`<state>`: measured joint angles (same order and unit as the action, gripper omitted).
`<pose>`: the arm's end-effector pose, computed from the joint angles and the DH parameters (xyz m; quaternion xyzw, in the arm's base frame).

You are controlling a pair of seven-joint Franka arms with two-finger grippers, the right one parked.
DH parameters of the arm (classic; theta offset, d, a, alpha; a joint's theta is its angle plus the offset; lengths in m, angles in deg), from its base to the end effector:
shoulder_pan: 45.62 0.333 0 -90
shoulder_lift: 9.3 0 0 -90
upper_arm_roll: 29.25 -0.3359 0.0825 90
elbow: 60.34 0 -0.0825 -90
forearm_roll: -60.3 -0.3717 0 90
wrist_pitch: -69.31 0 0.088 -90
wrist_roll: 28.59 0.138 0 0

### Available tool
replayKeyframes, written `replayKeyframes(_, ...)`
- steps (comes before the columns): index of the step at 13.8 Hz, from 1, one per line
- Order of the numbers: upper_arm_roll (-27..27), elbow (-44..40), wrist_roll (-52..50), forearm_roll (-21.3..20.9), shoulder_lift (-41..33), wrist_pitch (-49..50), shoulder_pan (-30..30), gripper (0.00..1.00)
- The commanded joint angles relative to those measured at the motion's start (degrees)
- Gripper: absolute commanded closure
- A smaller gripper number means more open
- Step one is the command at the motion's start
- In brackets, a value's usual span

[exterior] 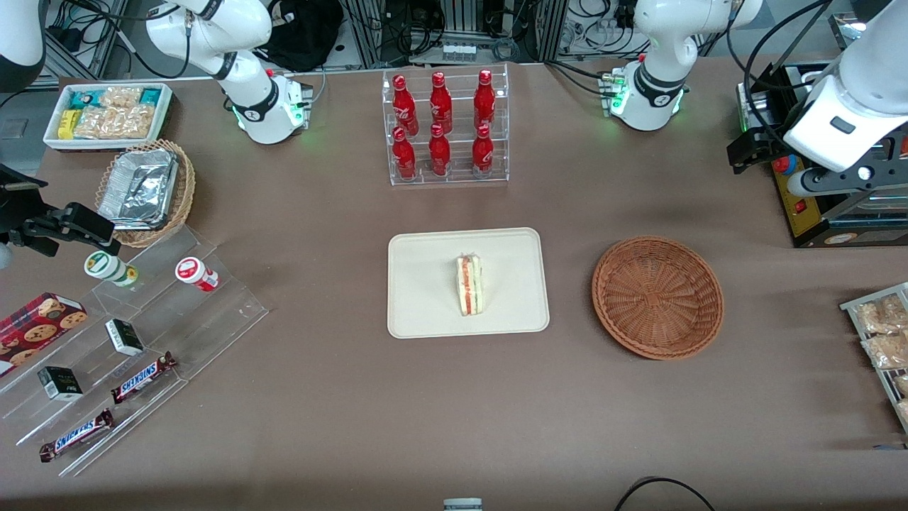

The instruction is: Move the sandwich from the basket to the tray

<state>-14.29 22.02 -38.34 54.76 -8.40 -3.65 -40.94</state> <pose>0.5036 -0.0746 0.6425 -0.9950 -0.0052 0.0802 0.0601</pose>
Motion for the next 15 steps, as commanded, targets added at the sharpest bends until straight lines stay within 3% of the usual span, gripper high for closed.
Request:
replayKeyframes(1,-4.6,-0.4,4.2,1.2,-1.3,-1.0,-0.6,0.0)
replayKeyframes(8,-4.8,9.1,3.3,2.6,-9.0,-5.6,-0.4,0.0)
replayKeyframes(15,-5.4,8.6,1.9,5.0,-8.1,-6.0,0.5,0.0)
